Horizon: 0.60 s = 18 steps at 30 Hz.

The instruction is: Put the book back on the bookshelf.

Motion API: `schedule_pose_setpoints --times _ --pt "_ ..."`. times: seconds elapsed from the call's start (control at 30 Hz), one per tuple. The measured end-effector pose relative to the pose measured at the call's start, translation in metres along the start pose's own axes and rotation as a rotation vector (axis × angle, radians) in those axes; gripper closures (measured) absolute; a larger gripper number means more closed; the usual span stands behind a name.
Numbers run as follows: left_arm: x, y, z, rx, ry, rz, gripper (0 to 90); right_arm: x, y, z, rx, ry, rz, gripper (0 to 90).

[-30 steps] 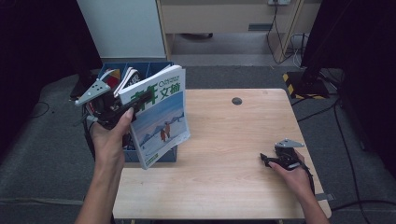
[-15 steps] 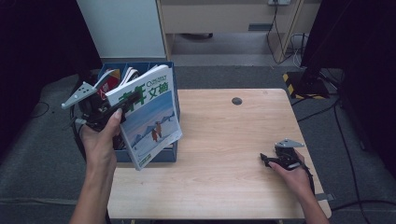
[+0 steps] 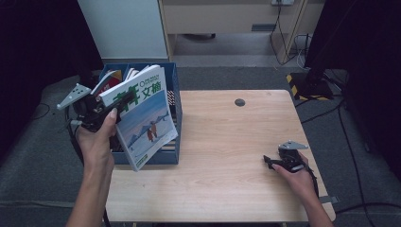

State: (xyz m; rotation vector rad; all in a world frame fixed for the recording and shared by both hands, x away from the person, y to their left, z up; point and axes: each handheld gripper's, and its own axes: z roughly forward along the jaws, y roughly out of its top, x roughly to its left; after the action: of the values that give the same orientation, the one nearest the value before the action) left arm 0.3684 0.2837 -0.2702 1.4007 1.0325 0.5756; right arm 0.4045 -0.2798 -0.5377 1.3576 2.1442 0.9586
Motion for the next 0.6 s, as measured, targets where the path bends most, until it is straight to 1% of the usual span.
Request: schedule_pose_setpoints --times 0.07,0.2,0.33,0.47,0.53,0.6 --pt "0.002 0.0 0.001 -0.003 0.014 -0.004 73.3 0.0 0.0 0.0 0.0 0.0 0.0 24.0" --pt "0.007 0.002 0.005 -0.001 0.029 -0.01 73.3 0.0 0.0 0.0 0.0 0.0 0.0 24.0" --pt "0.008 0.003 0.008 -0.005 0.039 -0.004 73.3 0.0 0.0 0.0 0.0 0.0 0.0 24.0" --pt "0.009 0.004 0.019 -0.003 0.059 -0.001 73.3 0.0 0.0 0.0 0.001 -0.001 0.001 23.9" --pt "0.01 0.003 0.023 -0.002 0.078 0.0 73.3 0.0 0.0 0.0 0.001 -0.001 0.001 23.9" --pt "0.01 0.002 0.028 -0.006 0.092 -0.007 73.3 0.0 0.0 0.0 0.001 -0.001 0.001 23.9"
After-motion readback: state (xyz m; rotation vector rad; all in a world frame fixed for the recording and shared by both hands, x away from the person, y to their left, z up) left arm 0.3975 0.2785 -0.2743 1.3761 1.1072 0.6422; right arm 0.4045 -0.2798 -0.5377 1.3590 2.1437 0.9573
